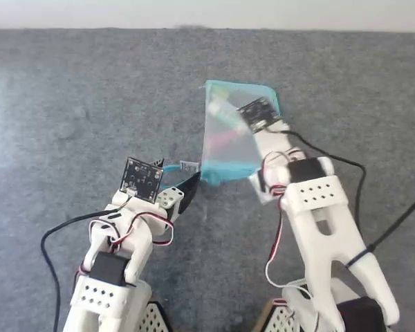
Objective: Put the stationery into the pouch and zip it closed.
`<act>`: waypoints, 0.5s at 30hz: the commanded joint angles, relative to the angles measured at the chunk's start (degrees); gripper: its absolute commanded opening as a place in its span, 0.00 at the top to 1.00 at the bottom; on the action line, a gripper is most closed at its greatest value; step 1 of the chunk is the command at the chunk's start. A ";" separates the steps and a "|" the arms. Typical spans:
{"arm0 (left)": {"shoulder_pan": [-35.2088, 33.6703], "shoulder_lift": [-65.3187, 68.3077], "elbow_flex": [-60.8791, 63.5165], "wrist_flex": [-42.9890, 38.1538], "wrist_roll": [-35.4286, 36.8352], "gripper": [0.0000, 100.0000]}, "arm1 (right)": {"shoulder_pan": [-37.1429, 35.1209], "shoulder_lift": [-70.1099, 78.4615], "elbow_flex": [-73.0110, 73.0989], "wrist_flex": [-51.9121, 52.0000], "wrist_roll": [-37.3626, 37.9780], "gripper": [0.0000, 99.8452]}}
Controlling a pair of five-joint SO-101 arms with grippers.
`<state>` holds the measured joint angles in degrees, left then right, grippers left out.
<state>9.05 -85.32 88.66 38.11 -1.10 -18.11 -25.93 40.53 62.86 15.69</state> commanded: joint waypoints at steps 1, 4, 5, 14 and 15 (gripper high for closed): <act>-0.09 -0.97 -0.22 -1.85 -0.62 0.74 | -2.68 -1.19 -3.25 2.77 -1.67 0.67; -0.09 -0.97 -0.13 -1.85 -0.62 0.74 | -2.86 -0.66 -3.25 2.51 -2.37 0.67; -0.09 -0.97 -0.13 -1.85 -0.62 0.74 | -2.95 -0.66 -2.99 2.15 -2.55 0.67; -0.09 -1.05 0.57 -1.85 -0.35 0.74 | -2.51 -3.47 0.09 -0.22 -2.64 0.67; -0.09 -1.05 0.48 -1.85 -0.35 0.74 | -2.51 -5.32 0.26 -0.22 -2.81 0.67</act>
<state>8.88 -85.41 90.15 38.11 -1.10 -20.57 -26.55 41.05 63.65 13.67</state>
